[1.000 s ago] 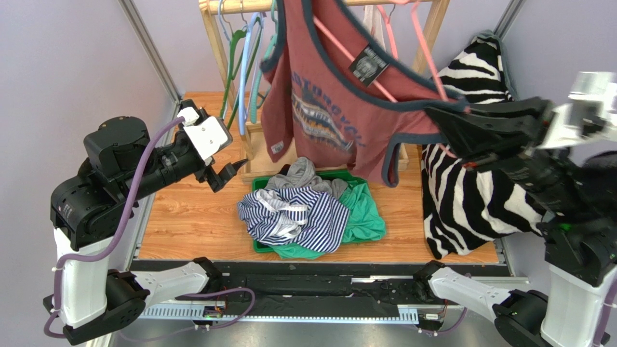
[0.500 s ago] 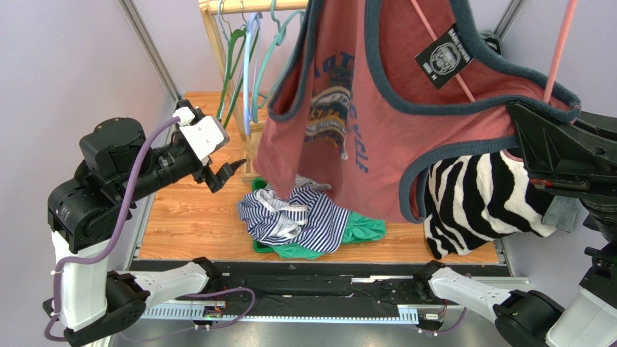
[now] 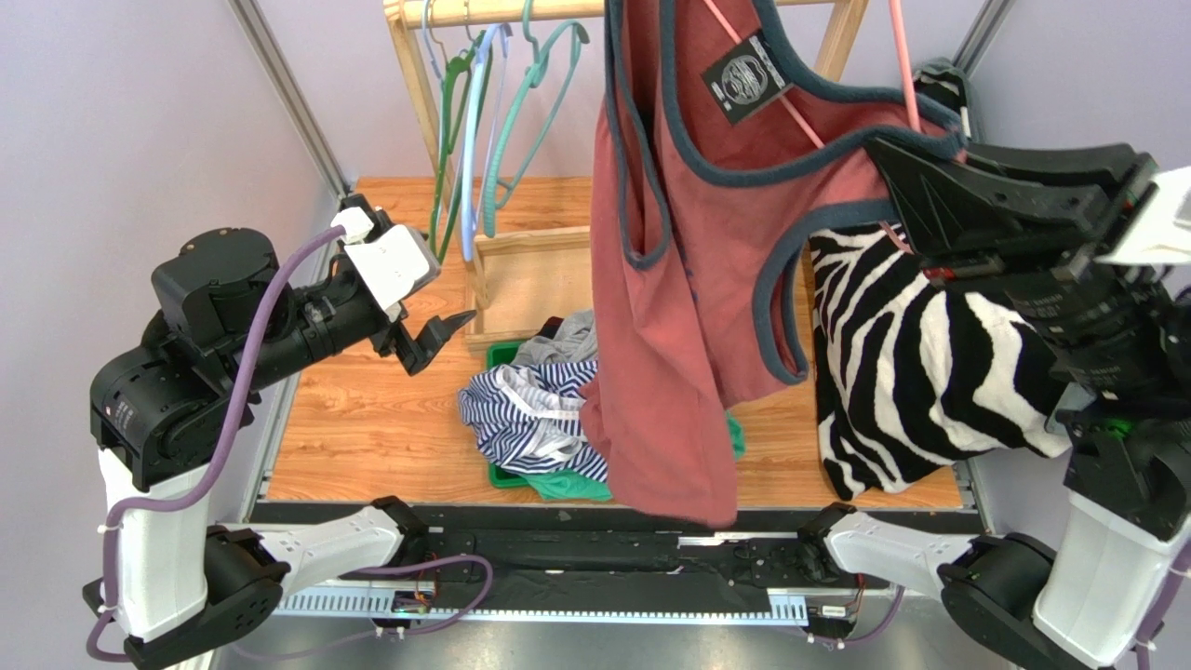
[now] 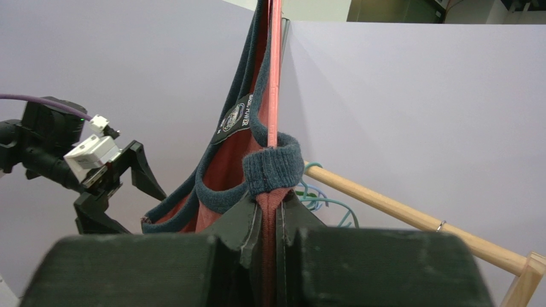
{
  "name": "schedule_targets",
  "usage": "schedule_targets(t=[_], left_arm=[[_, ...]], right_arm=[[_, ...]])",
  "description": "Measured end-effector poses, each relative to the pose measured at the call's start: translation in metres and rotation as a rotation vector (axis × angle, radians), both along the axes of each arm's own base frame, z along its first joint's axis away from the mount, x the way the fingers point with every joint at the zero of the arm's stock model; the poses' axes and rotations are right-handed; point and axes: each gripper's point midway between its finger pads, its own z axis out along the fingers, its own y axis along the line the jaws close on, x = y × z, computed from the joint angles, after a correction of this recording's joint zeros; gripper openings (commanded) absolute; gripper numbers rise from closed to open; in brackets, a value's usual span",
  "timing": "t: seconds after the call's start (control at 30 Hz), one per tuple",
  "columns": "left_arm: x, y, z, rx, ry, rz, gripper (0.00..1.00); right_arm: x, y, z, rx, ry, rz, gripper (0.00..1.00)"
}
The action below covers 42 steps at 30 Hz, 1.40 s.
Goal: Remove the tank top from the hanger
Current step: Pick up the hanger from the clothesline.
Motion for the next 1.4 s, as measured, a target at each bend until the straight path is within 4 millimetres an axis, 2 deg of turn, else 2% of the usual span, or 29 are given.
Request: schedule_targets(t=[0.13, 0.27, 0.47, 0.57, 0.7, 0.87, 1.0, 1.07, 1.13, 1.4], left_arm=[[0.000, 0.001, 0.000, -0.001, 0.000, 0.002, 0.99], [0.000, 0.000, 0.000, -0.002, 0.001, 0.000, 0.99], [0.001, 0.003, 0.001, -0.011, 0.006, 0.016, 0.99], [0.001, 0.005, 0.001, -0.021, 0.012, 0.029, 0.99], [-0.007, 0.007, 0.004, -0.037, 0.012, 0.008, 0.99], [-0.024, 0.007, 0.007, -0.054, 0.005, -0.047, 0.99], [-0.034, 0.008, 0.014, -0.071, -0.015, -0.080, 0.99], [-0.035, 0.007, 0.015, -0.074, -0.016, -0.087, 0.99], [-0.035, 0.006, 0.018, -0.078, -0.016, -0.092, 0.99], [-0.031, 0.004, 0.017, -0.078, -0.002, -0.092, 0.99]], right_arm=[[0.019, 0.006, 0.000, -0.009, 0.013, -0.033, 0.00], [0.029, 0.008, -0.001, -0.012, 0.023, -0.056, 0.00], [0.030, 0.011, -0.012, -0.043, 0.052, -0.049, 0.00], [0.026, 0.017, -0.037, -0.091, 0.096, -0.007, 0.00], [0.021, 0.027, -0.088, -0.181, 0.199, 0.060, 0.00], [0.026, 0.043, -0.154, -0.295, 0.355, 0.126, 0.00], [0.033, 0.051, -0.183, -0.359, 0.436, 0.145, 0.00], [0.038, 0.053, -0.187, -0.378, 0.448, 0.136, 0.00], [0.045, 0.055, -0.178, -0.383, 0.433, 0.119, 0.00], [0.077, 0.056, -0.108, -0.271, 0.254, 0.010, 0.00]])
